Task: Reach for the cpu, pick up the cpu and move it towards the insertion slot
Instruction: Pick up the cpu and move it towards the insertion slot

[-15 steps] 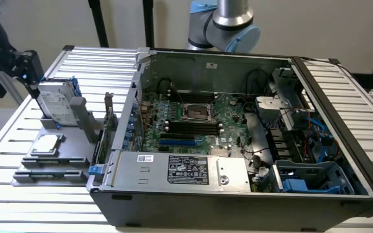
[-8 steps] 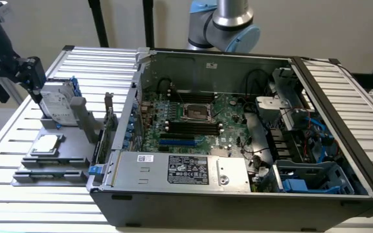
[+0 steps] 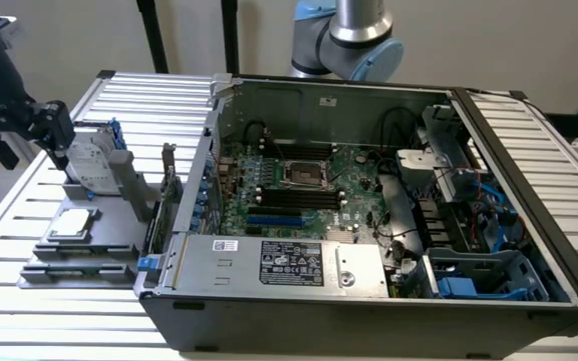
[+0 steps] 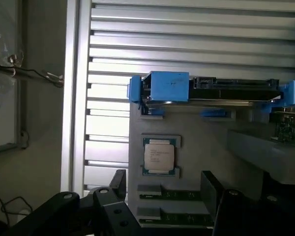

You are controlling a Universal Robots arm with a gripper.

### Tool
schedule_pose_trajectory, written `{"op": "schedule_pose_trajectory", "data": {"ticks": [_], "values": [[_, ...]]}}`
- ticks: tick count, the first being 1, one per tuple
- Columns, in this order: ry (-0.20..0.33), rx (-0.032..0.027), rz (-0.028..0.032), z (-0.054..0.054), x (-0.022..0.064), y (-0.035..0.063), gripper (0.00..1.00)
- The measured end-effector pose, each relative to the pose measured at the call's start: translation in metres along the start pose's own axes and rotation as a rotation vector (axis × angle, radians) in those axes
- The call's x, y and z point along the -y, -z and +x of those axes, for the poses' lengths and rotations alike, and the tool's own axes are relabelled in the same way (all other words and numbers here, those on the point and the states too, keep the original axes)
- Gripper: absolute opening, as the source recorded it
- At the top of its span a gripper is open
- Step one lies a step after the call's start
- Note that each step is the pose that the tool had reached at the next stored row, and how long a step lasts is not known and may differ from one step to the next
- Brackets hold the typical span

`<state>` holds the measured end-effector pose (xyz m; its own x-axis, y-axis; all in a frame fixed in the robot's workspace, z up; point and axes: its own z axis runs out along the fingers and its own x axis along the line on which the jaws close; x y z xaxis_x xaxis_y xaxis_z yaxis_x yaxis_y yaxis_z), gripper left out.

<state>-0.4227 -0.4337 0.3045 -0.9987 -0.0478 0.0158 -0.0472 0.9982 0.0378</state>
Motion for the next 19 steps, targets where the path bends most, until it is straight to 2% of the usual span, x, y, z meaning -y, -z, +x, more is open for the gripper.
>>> {"op": "schedule_pose_trajectory", "data": {"ticks": [19], "values": [[0.000,0.0000,0.0000,-0.004,0.0106,-0.0341,0.71]]}}
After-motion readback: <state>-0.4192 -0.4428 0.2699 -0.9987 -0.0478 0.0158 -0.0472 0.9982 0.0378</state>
